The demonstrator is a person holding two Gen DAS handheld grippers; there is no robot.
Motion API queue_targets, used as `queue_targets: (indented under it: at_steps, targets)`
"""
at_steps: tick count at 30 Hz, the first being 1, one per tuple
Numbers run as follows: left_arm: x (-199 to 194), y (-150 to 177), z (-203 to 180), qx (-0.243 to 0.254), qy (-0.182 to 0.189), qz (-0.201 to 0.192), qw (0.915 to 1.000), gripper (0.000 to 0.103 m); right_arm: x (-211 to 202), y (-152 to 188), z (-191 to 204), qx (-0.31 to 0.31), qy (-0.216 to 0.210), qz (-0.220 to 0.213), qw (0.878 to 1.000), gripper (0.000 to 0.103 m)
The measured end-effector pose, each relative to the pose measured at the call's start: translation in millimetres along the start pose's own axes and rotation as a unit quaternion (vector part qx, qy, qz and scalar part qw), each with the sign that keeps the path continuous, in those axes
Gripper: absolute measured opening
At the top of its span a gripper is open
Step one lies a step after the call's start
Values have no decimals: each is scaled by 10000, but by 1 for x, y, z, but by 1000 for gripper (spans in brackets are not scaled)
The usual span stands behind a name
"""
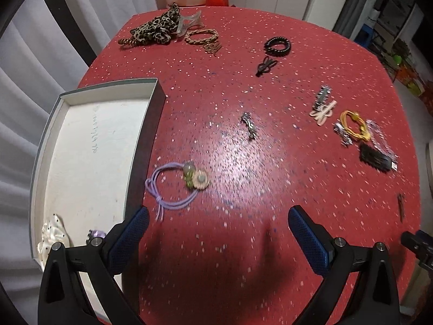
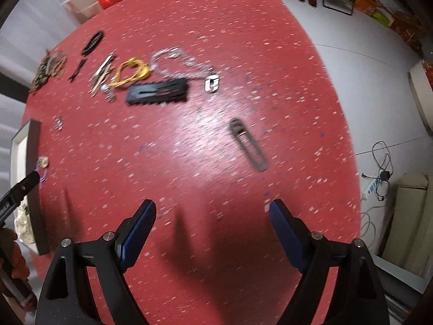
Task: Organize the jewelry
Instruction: 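Move the left tool to the lavender hair tie while the right tool moves to the grey snap clip, then grasp the lavender beaded hair tie with the left tool while the right tool grasps the grey snap clip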
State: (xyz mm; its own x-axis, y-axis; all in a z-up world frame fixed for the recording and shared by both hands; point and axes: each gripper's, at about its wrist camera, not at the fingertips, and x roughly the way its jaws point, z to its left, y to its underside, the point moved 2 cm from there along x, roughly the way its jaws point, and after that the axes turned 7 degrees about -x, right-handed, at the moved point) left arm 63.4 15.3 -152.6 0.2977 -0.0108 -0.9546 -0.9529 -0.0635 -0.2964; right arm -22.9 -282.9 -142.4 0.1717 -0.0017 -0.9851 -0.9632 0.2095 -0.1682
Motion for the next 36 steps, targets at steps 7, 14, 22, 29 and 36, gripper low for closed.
queue_targets:
  at_steps: [7,14,22,29,36]
  targets:
    - [26,-8,3,-296,-280,41,9992,103,13,-16,-17,-172,290,-162,9993,88]
    - [40,-12,4,-384,-395,69,9985,103,32,-33,-22,-409,393,-237,9981,88]
    - [49,-19,3,-374,-370,58,9986,103,43,-35,-24,-525,389,-265,9975,88]
    - [44,-20,-5,-269,-115,8,9996,76,39,-32,-15,-679,363,-366,9964,76]
    - [34,-20,-15,-53,100,83,9999,21,30,-24,5,-841,339,-418,9950,29]
